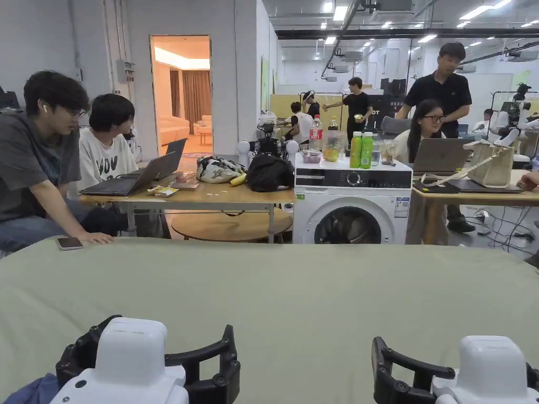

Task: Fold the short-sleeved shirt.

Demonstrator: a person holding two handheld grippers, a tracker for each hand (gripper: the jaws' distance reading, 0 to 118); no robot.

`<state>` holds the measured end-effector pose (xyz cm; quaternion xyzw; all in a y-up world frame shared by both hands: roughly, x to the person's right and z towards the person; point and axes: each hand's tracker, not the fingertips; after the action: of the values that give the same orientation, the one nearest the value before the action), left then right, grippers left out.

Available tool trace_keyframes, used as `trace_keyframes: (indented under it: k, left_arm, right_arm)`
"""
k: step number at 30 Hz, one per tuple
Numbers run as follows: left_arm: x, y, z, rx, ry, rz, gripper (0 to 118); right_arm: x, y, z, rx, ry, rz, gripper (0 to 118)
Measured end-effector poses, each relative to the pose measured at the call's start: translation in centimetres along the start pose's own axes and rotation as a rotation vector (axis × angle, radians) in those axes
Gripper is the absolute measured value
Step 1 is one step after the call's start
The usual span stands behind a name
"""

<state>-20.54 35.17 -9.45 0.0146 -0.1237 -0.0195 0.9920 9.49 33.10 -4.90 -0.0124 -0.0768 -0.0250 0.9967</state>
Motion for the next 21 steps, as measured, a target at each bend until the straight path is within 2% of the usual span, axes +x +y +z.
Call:
trace_keyframes:
  k: [21]
  left_arm:
    - [-0.6,-0.4,0.4,-0.009,0.02,0.008,118]
  right_arm:
    - [-1.2,-0.2,0.0,-0.016,0.003,0.061,118]
